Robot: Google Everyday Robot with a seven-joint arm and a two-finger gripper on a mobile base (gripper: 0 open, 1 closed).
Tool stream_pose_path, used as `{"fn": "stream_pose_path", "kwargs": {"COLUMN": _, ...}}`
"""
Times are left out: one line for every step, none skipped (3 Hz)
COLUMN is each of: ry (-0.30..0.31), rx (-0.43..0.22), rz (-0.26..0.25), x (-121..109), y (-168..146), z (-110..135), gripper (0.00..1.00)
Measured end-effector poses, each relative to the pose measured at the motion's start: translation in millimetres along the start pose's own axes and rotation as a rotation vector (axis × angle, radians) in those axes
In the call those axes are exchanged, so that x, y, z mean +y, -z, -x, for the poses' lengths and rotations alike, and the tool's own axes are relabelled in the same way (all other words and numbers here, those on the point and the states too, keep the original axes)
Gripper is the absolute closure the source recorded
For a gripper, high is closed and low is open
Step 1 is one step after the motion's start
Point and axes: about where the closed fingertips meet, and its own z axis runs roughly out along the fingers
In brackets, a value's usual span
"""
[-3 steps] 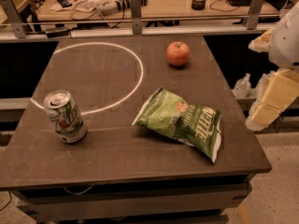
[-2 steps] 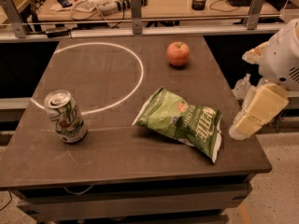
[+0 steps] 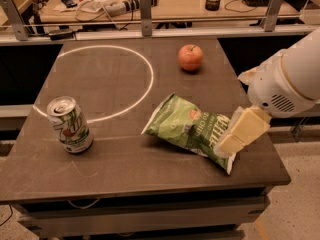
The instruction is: Move green jalapeno chip bag near apple
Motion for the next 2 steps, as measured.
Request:
{"fn": "stream_pose_path", "kwargs": {"ry": -0.029, "rx": -0.033, "rz": 0.035, "x": 9.7, "y": -17.4, "z": 6.5, "gripper": 0.0}}
{"fn": "stream_pose_path", "kwargs": {"ry": -0.042, "rx": -0.069, "rz": 0.067, "x": 21.0, "y": -31.2, "z": 14.4, "gripper": 0.0}}
